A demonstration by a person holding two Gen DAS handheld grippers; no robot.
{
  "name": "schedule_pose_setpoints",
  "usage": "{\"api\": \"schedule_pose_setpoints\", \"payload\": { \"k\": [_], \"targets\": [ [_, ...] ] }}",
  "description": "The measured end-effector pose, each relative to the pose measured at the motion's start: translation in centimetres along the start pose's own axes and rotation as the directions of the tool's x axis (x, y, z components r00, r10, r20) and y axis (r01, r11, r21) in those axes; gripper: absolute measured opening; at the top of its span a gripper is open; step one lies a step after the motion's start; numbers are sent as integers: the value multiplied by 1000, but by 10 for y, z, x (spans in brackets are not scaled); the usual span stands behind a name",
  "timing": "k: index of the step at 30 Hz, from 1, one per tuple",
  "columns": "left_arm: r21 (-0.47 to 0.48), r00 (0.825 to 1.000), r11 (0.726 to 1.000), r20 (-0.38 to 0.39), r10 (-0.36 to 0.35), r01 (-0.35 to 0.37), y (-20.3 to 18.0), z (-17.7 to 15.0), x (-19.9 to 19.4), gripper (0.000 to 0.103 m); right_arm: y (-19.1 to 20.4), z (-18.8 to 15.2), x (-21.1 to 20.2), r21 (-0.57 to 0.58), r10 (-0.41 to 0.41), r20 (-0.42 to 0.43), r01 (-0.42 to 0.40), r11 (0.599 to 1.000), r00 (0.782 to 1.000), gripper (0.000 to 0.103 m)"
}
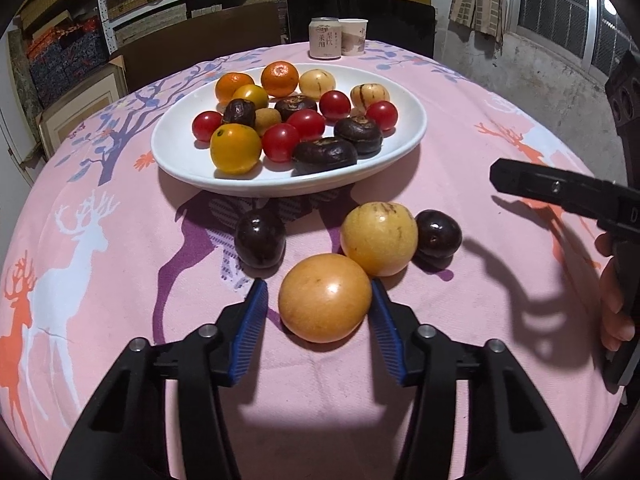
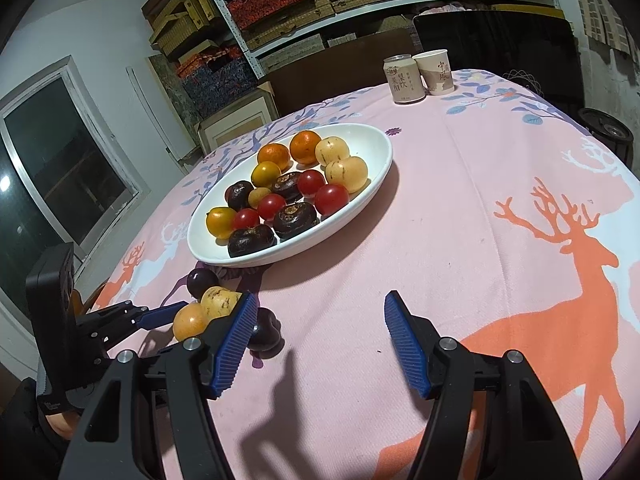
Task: Organize fruits
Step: 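Grasp the large pale orange fruit with the left tool while the right tool grasps a dark plum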
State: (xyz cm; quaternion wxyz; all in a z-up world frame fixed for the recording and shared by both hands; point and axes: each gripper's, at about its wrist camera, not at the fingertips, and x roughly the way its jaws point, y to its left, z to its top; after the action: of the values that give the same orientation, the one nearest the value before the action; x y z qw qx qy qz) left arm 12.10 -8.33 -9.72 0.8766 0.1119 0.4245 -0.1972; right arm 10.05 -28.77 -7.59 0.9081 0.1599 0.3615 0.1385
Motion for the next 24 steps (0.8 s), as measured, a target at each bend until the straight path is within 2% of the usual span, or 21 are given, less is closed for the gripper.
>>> {"api": "schedule_pose_setpoints", "payload": {
  "k": [7,14,19,22,24],
  "targets": [
    [-51,999,998,26,-24,25,8,-1,-5,43,-1,0,1,-6,4,-8,-4,1000,1000,67],
    [-60,997,998,73,0,4,10,-1,-16,43,3,0,4,-26,8,-21,-8,1000,1000,67],
    [-104,996,994,87,-7,16,22,-2,-22,43,33,-7,11,-171,21,-86,-35,985,996,67],
    [-121,995,992,97,-15,27,27,-3,-25,43,59,-16,16,-312,-56,-118,16,950,991,67],
    [-128,995,991,98,-19,32,29,-3,-26,43,68,-18,20,-361,-94,-124,44,931,988,67]
  ]
}}
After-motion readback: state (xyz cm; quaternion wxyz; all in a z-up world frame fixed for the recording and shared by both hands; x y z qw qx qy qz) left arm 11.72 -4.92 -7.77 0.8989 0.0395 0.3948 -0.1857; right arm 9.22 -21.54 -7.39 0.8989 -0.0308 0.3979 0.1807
